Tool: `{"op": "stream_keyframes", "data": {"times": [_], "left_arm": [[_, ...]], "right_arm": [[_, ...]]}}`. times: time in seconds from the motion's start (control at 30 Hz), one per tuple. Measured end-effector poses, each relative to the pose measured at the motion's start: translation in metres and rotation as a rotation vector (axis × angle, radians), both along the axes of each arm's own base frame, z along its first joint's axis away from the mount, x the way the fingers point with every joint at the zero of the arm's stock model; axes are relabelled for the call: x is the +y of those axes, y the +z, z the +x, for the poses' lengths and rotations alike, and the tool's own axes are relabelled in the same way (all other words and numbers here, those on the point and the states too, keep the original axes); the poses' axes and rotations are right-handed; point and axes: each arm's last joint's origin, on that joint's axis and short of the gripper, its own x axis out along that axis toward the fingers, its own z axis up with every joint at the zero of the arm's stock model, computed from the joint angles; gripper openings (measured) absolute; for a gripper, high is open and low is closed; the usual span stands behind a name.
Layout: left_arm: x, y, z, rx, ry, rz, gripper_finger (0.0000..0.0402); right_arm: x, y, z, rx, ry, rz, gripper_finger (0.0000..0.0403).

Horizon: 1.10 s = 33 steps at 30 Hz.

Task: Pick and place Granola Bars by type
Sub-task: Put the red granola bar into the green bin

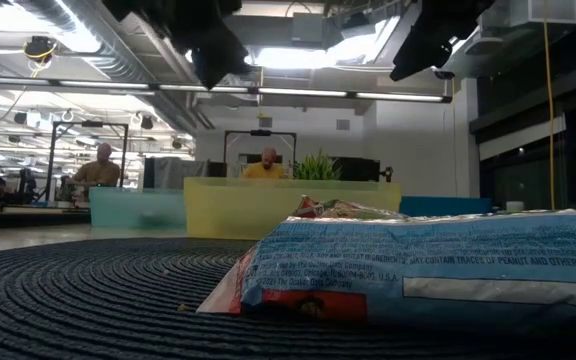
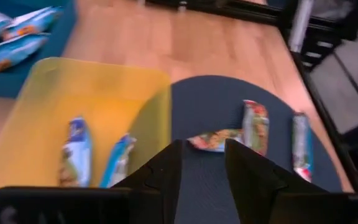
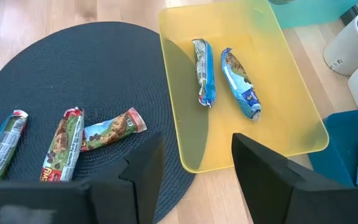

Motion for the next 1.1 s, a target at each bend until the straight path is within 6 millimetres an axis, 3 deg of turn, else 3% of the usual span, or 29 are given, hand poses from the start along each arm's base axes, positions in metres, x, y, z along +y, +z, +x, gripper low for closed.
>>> {"op": "stream_keyframes", "data": {"times": [0.27,0.53,0.9,1.1], "left_arm": [[-0.040,0.001,0.004,-0.021,-0.094,0.132,0.0114],[-0.070,0.000,0.006,-0.007,-0.126,0.148,0.0115],[-0.093,0.020,0.073,0.166,-0.240,0.312,0.0115],[-0.091,-0.001,0.092,0.221,-0.283,0.351,0.0116]], "right_arm": [[0.000,0.000,0.001,-0.004,0.000,0.000,0.0190],[0.000,0.000,0.001,-0.005,0.002,-0.001,0.0190],[0.000,0.000,0.001,-0.004,0.011,-0.010,0.0190],[0.000,0.000,0.001,-0.002,0.018,-0.016,0.0190]]}}
